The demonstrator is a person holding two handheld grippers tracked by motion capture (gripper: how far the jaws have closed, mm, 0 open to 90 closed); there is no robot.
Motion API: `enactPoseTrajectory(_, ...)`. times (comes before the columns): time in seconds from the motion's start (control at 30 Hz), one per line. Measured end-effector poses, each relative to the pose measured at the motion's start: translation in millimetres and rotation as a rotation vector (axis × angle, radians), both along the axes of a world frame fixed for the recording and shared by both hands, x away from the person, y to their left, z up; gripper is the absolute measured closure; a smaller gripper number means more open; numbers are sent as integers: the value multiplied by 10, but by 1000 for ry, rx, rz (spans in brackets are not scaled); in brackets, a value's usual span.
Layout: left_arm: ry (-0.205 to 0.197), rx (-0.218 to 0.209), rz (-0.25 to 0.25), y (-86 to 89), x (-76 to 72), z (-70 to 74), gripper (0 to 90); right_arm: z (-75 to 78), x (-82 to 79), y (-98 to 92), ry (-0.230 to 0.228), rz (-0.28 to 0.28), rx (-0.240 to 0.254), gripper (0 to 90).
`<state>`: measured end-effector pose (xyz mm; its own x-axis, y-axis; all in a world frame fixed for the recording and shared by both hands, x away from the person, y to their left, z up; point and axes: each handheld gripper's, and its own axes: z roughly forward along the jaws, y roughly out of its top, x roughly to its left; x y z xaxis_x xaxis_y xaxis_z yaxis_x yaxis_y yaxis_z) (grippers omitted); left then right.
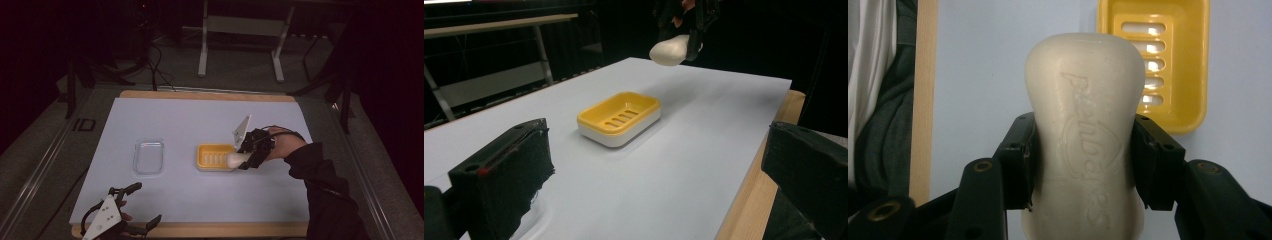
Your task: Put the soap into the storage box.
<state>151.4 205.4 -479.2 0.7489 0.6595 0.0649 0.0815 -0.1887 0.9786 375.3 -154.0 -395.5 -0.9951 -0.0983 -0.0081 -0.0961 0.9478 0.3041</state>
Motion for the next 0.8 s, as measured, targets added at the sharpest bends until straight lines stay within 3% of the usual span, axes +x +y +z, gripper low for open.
enactPoseTrajectory(0.2,-1,3,0,9,-8,0,1,-38,-12,108,17,24,-13,494)
enactPoseTrajectory(0.8,-1,1,11,35,-39,1,1,-39,104,361,10,59,39,494)
